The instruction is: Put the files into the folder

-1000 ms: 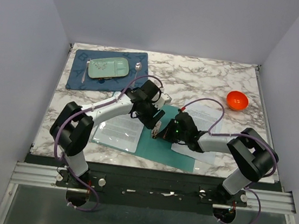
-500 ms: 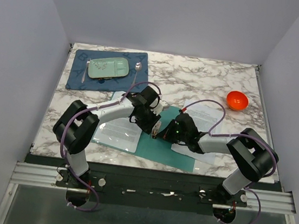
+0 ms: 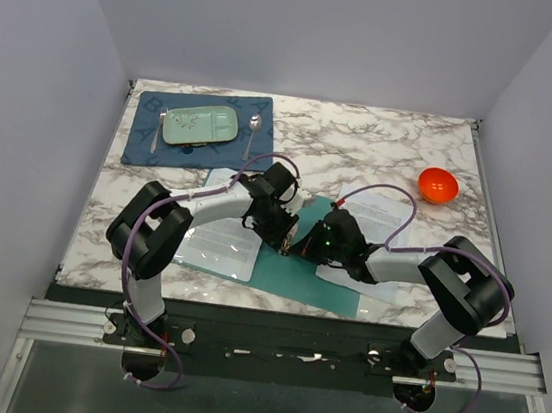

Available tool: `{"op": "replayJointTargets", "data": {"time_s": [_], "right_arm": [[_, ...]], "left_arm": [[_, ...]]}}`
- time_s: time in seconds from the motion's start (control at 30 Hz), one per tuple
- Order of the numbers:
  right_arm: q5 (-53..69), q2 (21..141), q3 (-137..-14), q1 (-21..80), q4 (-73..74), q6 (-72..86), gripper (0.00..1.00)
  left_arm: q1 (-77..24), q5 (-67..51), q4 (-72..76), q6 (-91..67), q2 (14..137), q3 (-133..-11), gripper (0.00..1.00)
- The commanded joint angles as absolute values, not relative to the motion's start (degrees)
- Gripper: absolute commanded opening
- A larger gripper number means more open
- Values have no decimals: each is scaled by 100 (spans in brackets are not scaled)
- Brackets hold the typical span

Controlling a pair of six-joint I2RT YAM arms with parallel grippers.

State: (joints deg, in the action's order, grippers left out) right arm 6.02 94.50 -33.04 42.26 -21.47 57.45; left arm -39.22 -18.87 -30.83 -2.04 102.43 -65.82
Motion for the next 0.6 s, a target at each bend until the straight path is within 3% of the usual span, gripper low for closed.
{"op": "replayJointTargets", "data": {"time_s": [0.0,0.57], "right_arm": [[62,9782,-3006,4228,-1239,5581,1],[88,9888,-3024,4228,-1266,5607,0]], "left_arm": [[-3973,-2004,-2918,-272,10318,-6618,36],[-4008,-1934,-2883,-229,10362,-6565,34]]}}
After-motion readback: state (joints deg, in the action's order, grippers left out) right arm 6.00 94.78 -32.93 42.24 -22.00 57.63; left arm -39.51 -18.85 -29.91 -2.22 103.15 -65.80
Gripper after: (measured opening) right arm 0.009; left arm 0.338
